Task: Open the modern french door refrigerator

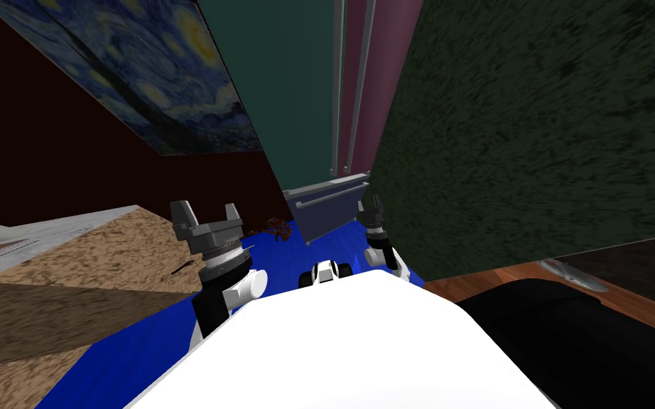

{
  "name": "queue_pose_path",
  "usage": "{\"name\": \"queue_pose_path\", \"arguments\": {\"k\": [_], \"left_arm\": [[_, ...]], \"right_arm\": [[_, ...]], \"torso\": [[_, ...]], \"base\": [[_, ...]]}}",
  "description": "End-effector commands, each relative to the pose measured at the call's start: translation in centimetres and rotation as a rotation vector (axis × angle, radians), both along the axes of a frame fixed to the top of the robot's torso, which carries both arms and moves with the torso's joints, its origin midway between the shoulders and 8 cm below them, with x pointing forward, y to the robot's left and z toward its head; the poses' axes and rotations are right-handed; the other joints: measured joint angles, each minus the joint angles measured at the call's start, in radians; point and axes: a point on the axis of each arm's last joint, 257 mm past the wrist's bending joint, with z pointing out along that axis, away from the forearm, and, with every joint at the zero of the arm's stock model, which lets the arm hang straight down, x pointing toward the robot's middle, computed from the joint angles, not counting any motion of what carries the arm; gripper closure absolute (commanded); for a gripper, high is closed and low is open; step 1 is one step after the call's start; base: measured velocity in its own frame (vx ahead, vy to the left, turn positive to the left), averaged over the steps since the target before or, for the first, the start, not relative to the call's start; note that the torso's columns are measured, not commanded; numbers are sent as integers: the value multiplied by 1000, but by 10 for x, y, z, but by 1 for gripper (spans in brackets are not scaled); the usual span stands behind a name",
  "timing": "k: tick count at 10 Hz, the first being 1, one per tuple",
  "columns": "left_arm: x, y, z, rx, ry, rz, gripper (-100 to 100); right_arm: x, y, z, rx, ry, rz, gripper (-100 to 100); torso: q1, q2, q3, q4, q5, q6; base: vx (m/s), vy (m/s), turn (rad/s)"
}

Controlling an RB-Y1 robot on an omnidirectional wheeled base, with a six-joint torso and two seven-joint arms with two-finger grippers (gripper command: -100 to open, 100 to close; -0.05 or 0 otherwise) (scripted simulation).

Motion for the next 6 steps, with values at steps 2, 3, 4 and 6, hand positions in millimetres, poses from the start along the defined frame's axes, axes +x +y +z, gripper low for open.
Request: {"name": "queue_pose_path", "arguments": {"k": [2, 3, 4, 6], "left_arm": [[0, 0, 0, 0, 0, 0, 0], [0, 0, 0, 0, 0, 0, 0], [0, 0, 0, 0, 0, 0, 0], [0, 0, 0, 0, 0, 0, 0]], "right_arm": [[3, 3, -7, 102, -14, 95, -100], [3, 3, -7, 112, -14, 104, -100], [6, 4, -14, 157, -22, 144, -100], [6, 4, -14, 183, -21, 167, -100]], "torso": [[-1, 0, 0, 0, 0, 0], [0, 0, 0, 0, 0, 0], [-2, 2, 1, 0, 0, 0], [0, 0, 0, 0, 0, 0]], "base": [[46, 46, 94], [18, 26, -14], [22, 46, 118], [31, 30, 32]]}}
